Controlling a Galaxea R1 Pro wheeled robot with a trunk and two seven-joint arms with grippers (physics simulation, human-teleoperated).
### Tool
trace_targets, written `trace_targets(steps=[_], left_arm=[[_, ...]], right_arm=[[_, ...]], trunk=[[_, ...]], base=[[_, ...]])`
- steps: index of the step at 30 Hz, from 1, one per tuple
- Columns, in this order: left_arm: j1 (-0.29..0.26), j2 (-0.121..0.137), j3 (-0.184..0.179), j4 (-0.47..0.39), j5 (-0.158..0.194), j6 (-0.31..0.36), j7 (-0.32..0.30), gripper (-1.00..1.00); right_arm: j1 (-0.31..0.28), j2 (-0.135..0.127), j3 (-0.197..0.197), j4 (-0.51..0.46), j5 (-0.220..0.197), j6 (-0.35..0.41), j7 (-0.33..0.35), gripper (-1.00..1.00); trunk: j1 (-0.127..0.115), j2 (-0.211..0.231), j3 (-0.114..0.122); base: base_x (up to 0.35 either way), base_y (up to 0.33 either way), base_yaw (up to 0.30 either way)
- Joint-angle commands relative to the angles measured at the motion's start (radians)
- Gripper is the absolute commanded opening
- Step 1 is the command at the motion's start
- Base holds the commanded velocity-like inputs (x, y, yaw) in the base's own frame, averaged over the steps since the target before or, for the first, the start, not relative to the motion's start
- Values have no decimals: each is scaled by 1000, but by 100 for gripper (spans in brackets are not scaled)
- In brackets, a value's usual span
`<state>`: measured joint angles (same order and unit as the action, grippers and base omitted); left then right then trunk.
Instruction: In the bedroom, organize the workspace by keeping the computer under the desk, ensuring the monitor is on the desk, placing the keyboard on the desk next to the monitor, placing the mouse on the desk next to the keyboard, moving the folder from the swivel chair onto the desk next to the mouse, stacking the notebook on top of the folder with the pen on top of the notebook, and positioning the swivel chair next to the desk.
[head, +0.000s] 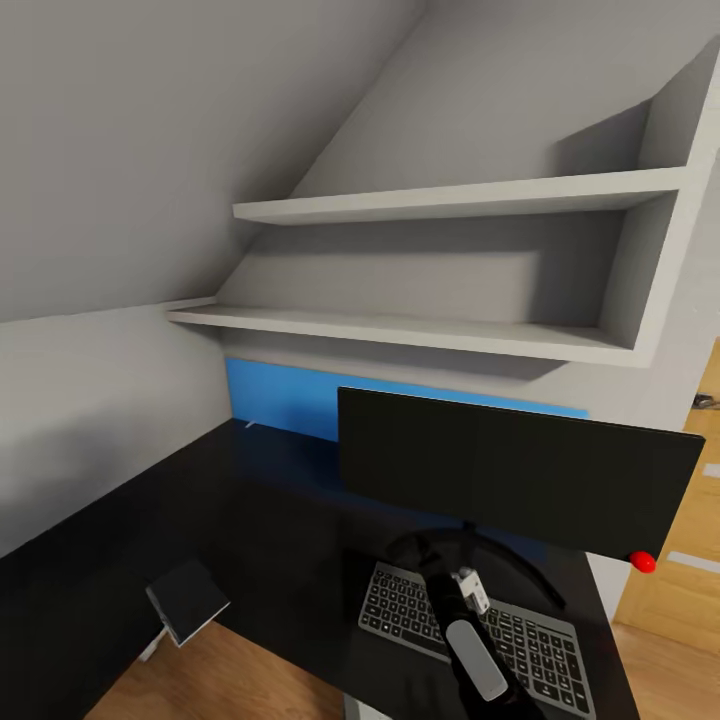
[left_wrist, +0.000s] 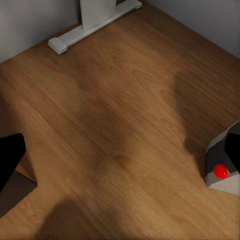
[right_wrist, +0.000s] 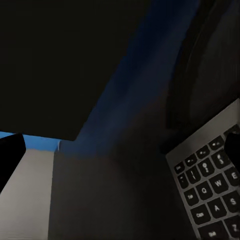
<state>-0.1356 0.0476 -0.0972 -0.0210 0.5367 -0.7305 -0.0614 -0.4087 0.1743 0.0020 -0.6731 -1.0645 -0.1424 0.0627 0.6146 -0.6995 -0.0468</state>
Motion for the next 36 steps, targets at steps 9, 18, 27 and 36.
trace_targets(steps=[9,18,27,36], left_arm=[[-1,1,-7,1,11,-3,-6,100],[-1,1,-7,1,11,-3,-6,100],[-1,1,-7,1,11,-3,-6,100],[-1,3,-7,1,11,-3,-6,100]], right_arm=[[-1,0,6,33,-11,-5,18,100],[-1,0,7,36,-11,-5,19,100],[-1,0,7,36,-11,-5,19,100],[-1,0,61,50,-10,-6,19,100]], trunk=[[0,-1,4],[0,-1,14],[0,-1,23],[0,-1,30]], base=[[0,-1,119],[0,0,175],[0,0,194],[0,0,225]])
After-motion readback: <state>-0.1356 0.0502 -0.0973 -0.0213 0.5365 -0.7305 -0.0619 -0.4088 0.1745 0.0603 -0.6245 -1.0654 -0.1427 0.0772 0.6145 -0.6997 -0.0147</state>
